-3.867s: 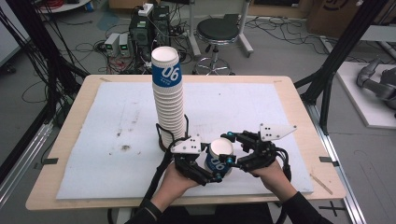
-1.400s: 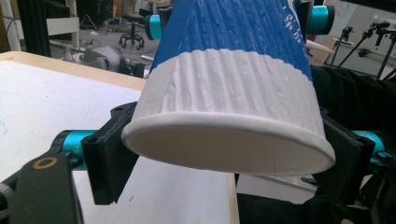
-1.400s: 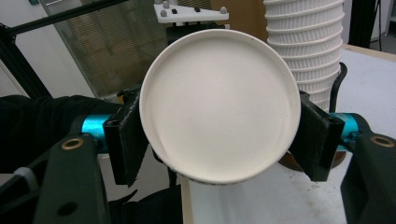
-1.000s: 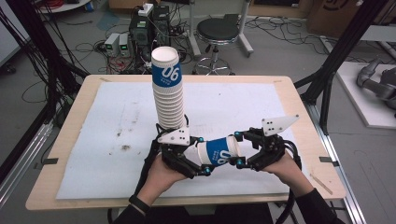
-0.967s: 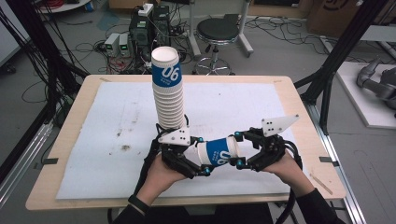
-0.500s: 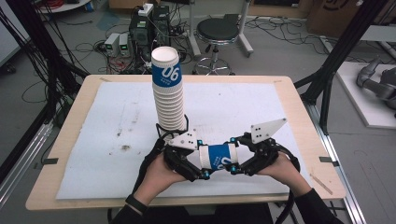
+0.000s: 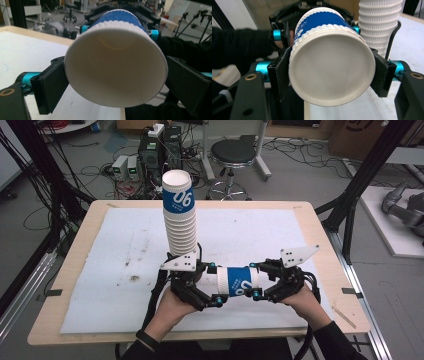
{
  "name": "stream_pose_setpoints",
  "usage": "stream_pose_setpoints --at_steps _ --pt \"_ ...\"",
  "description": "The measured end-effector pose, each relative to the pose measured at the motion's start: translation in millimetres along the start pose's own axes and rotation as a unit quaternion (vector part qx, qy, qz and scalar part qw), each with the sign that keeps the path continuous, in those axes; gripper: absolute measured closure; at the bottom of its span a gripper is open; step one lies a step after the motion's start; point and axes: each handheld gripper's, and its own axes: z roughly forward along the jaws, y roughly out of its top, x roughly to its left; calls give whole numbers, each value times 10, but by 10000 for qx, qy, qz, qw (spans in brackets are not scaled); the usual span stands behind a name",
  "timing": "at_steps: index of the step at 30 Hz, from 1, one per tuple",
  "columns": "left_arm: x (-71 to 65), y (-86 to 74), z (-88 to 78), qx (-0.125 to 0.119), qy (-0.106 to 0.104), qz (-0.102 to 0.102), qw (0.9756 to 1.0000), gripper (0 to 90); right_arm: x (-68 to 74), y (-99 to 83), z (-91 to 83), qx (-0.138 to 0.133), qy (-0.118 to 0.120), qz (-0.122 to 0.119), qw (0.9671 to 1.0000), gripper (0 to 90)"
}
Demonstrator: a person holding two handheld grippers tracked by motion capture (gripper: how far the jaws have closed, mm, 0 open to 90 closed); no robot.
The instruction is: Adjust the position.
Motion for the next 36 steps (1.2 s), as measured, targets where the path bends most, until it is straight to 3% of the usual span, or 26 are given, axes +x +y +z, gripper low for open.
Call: stream_pose_setpoints --at_steps 6,11,15,18,21,24,32,35,36 --pt "-32 1 35 -153 -48 12 9999 87 12 -6 36 -172 140 31 9997 295" --pt "-27 11 -9 -217 -65 49 9997 188 24 -9 64 -204 207 11 9996 300" --pt "-23 30 -33 -111 -77 79 9999 205 19 -14 85 -153 209 33 9997 300" --pt "-31 55 -37 42 -47 146 9999 208 29 -13 93 -25 193 -22 9998 289" --pt "-39 85 -37 394 82 234 9989 212 46 7 85 201 27 -69 9998 226" --pt "-50 114 -32 831 205 344 9957 212 73 54 51 460 -109 -227 9986 223" --pt "-69 147 14 1443 366 512 9875 214 146 119 66 1132 -435 -651 9905 221" --pt "-65 143 30 1556 307 502 9861 214 153 91 136 1348 -508 -718 9870 221" --pt "-66 139 39 1524 294 465 9868 214 153 78 167 1430 -502 -740 9857 221"
